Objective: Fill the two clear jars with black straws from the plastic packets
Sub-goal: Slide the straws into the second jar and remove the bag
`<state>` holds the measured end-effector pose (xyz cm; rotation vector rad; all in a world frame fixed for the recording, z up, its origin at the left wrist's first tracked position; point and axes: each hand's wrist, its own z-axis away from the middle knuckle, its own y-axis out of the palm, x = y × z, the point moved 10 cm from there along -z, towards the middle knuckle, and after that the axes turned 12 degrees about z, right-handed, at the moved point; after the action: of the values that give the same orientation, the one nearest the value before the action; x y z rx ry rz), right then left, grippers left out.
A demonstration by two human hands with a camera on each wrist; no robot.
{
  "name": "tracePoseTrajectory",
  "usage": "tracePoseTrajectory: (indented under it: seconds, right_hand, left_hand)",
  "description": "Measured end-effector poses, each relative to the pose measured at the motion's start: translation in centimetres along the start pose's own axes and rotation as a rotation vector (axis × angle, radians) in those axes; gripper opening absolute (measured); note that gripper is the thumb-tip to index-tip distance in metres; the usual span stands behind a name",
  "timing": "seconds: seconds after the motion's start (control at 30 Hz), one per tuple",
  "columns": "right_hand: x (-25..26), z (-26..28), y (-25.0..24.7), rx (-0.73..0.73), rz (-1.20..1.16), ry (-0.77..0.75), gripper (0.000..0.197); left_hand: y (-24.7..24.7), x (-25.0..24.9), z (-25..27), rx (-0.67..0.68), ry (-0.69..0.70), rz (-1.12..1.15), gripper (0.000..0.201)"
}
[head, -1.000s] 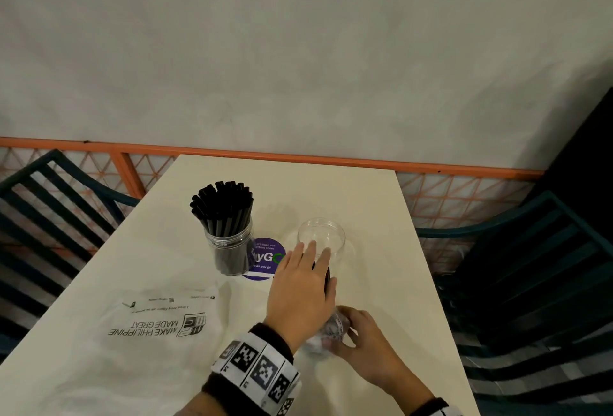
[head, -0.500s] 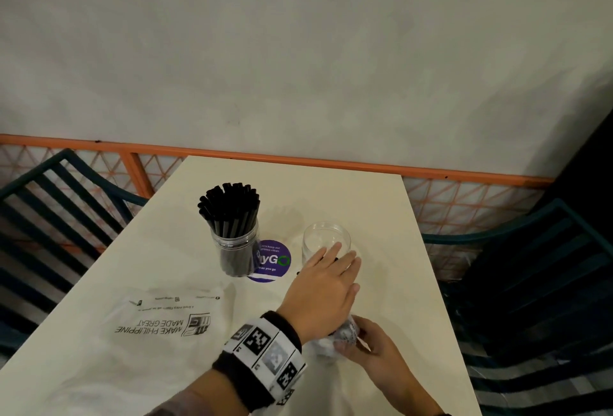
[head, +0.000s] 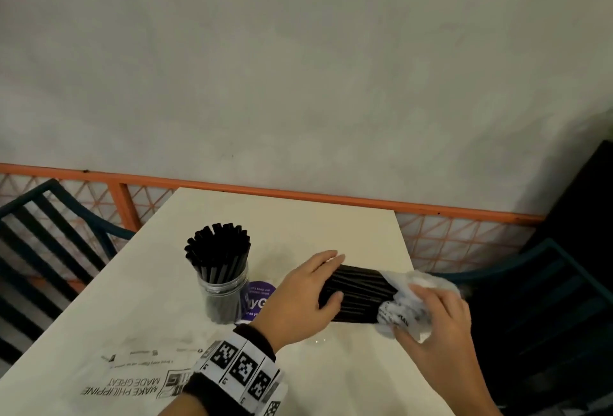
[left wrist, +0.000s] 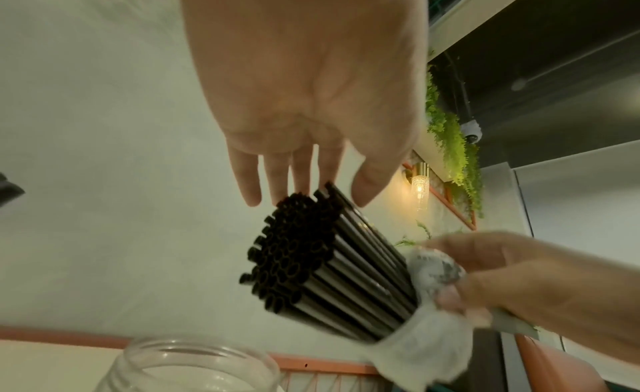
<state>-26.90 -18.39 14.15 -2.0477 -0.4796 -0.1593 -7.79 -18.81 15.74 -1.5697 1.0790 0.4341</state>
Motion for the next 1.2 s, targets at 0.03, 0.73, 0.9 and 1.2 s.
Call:
tracePoseTrajectory:
  seconds: [0.03, 0.73, 0.9, 1.2]
  right_hand:
    - [0.7, -1.1, -0.3, -0.033, 0.052, -0.058, 0.07]
    - [7.7, -7.1, 5.1, -0.092, 0.593, -0.627, 0.04]
    - [10.3, -6.4, 5.7, -0.027, 0.648, -0.748, 0.043]
    - [13.0, -2.2, 10.6, 0.132, 0.819, -1.107, 0.044]
  left_hand:
    - [0.2, 0.8, -0.7, 0.006, -0.033, 0.032, 0.072]
    - [3.9, 10.9, -1.9, -0.279, -0.131, 0.028, 0.093]
    - [6.2, 12.8, -1.5, -0.166, -0.236, -0.163, 0.089]
    - [4.8, 12.3, -1.3, -0.113, -0.225, 0.382, 0.091]
